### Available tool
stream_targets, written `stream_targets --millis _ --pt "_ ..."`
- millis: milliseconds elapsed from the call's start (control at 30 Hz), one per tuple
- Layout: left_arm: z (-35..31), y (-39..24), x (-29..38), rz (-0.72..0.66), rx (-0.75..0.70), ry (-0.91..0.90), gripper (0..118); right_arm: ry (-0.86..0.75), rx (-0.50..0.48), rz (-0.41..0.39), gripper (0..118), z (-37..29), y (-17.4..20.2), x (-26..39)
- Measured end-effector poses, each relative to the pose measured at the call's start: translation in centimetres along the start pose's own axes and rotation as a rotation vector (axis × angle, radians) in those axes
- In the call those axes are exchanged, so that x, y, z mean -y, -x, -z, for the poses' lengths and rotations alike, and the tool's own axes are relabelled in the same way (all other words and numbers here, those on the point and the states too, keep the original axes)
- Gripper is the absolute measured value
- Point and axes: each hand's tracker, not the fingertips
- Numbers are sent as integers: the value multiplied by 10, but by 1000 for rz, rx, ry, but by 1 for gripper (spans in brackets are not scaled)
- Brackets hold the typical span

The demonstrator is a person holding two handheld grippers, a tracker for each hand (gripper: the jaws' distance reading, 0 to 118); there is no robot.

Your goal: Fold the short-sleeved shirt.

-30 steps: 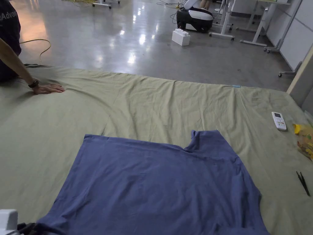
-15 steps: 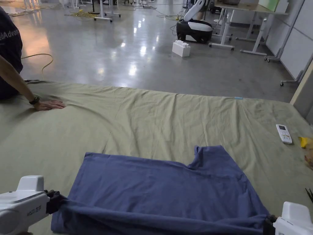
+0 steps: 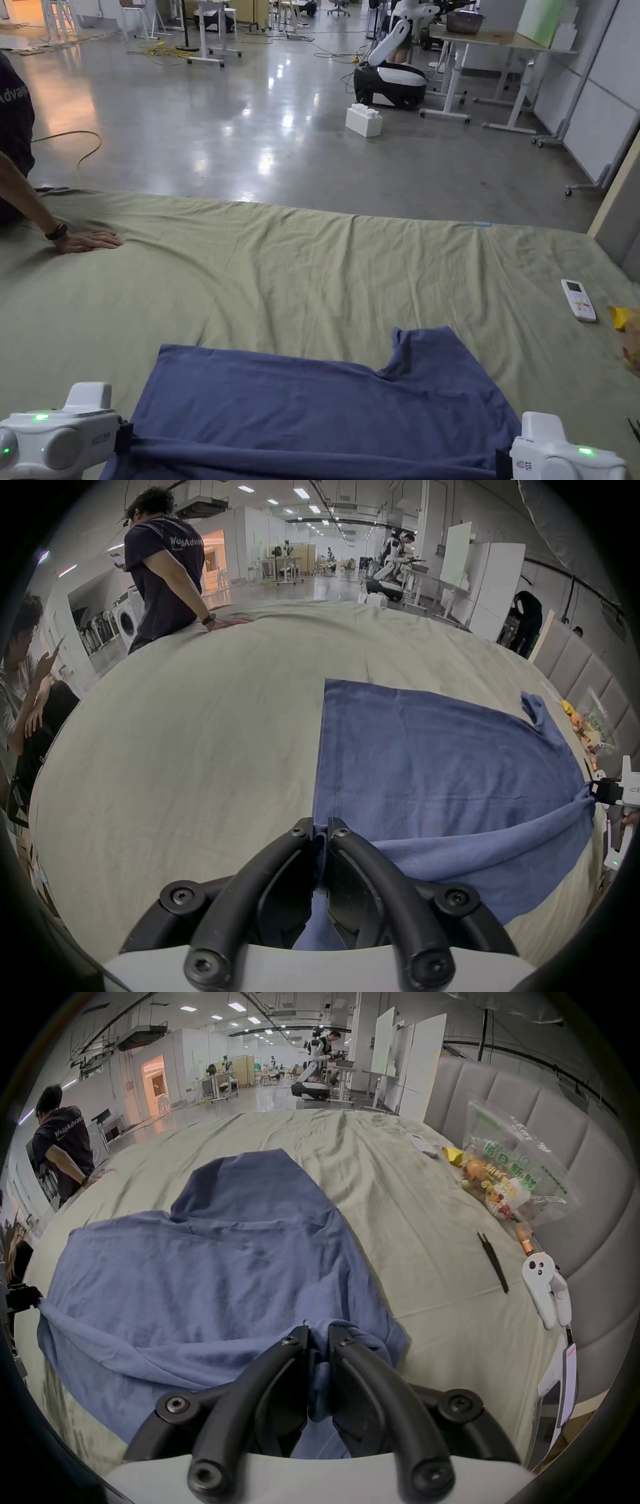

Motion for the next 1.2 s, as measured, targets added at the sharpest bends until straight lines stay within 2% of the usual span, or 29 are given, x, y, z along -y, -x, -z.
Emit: stream_targets --millis 67,100,133,167,200,233,267,333,433,600,633,667,733,767,800,833,867,900,1000,1067,1100,1200 --pt "-6 -4 -1 -11 2 -2 8 -2 5 -17 22 -2 3 2" --pt "-10 -7 0 -9 0 -9 13 -13 21 -27 32 -6 3 3" --pt "-15 -9 0 -2 -5 -30 21 -40 30 -25 39 -12 3 5" --pt "-21 -11 0 9 -3 -48 35 -68 27 -15 48 -17 3 5" --pt "-24 -11 2 18 15 -79 51 -117 17 11 63 -27 4 5" --pt "-30 -14 1 28 36 -101 60 -165 7 27 72 -37 5 6" --pt "-42 -18 1 47 54 -140 62 -219 -2 28 78 -50 8 6" --pt "-52 -24 3 76 60 -231 62 -336 -7 9 83 -79 19 5" --pt "-83 -44 3 141 53 -390 62 -512 2 -55 84 -118 42 6" --pt "-156 -84 4 122 36 -665 59 -724 -4 -29 84 -166 73 8" --pt "-168 -89 6 106 35 -718 59 -782 3 -47 84 -176 78 9" --pt "-179 -94 8 98 36 -753 57 -830 19 -69 83 -185 83 9" --pt "-191 -101 10 102 27 -757 41 -853 5 -38 75 -192 88 11" --pt "-196 -103 13 103 20 -771 29 -857 8 -23 64 -197 90 12" --pt "-202 -105 16 89 11 -793 14 -860 10 -6 42 -202 90 12" --pt "-207 -105 20 80 13 -797 12 -860 10 20 24 -205 89 13" --pt "-209 -105 23 80 24 -802 12 -863 11 41 16 -208 88 15" --pt "-212 -105 26 88 29 -802 6 -886 9 31 15 -212 87 17" --pt "-216 -104 34 145 6 -761 2 -886 -12 33 3 -221 84 21" --pt "-218 -97 42 130 15 -750 1 -930 18 -20 3 -229 86 23" --pt "-220 -93 45 109 25 -734 1 -910 5 -1 3 -231 86 25" --pt "-221 -81 53 73 1 -703 1 -911 20 -38 1 -234 89 26"
